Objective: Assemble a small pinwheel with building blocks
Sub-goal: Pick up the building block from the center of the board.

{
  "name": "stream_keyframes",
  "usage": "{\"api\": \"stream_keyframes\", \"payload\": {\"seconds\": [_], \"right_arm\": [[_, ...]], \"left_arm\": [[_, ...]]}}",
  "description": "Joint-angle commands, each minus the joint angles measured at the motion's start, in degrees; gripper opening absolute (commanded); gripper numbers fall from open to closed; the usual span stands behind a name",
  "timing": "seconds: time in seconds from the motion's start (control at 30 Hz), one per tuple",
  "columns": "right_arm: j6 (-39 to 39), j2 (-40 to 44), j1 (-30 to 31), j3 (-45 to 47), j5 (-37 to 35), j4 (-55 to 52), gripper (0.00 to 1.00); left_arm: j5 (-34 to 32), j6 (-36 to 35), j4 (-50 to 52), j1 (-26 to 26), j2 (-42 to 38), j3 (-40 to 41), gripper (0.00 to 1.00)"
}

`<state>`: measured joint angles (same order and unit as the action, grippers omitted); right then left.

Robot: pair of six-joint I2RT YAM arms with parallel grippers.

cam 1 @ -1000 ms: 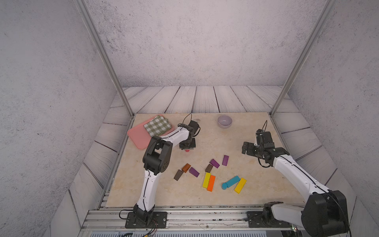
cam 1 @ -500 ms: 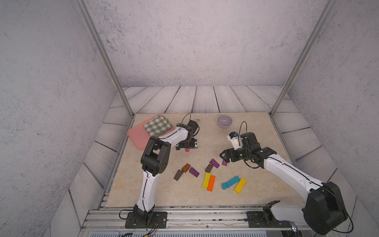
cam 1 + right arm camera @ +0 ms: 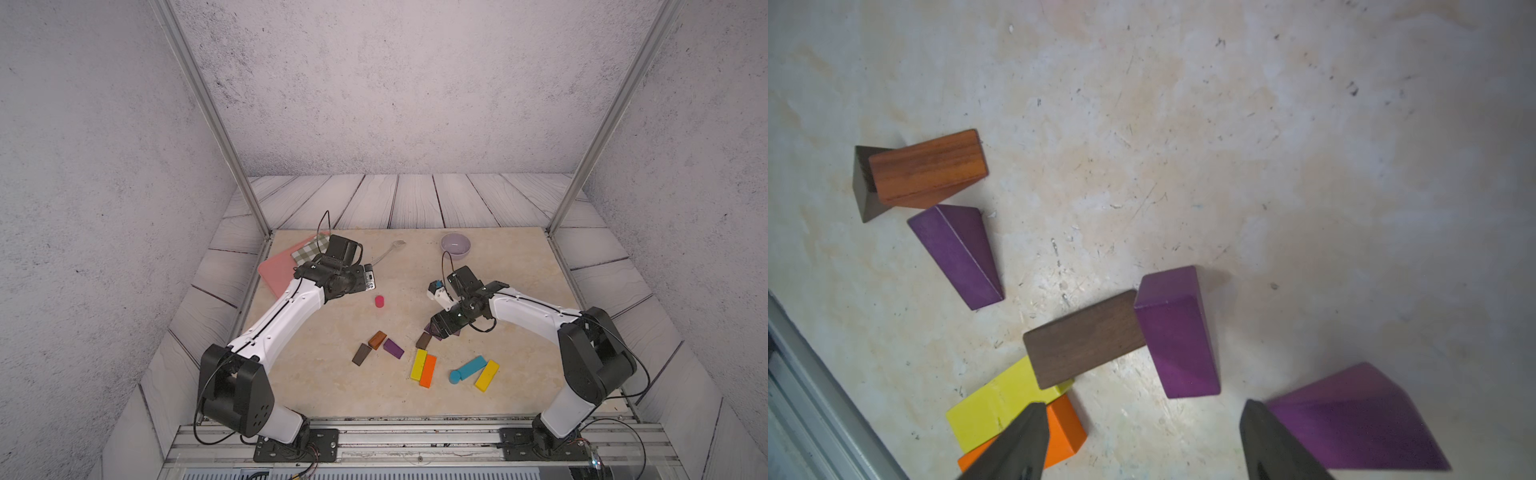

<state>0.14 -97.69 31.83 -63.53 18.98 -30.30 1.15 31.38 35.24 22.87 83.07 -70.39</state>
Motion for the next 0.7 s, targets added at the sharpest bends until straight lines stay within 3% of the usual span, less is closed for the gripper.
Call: {"api": "stream_keyframes", "payload": {"seconds": [0.0,0.5,0.67], "right_arm": [[-2.2,-3.9,0.3,-2.2,-2.8,-2.5,0.77],[-4.5,-14.5,0.9,-10.1,-3.9,-5.2,0.75],[-5.5,-16.0,2.5,-10.8,-4.9,-6.8,0.70]], "left_arm": [[2.5,-1.4,-3.5,-0.7,-2.4,3.4,0.96],[2.0,-3.9,-2.8,-1.7,-4.8,4.7,0.96],[2.0,-4.0,-2.9,-2.0,-4.5,4.8,0.96]]}}
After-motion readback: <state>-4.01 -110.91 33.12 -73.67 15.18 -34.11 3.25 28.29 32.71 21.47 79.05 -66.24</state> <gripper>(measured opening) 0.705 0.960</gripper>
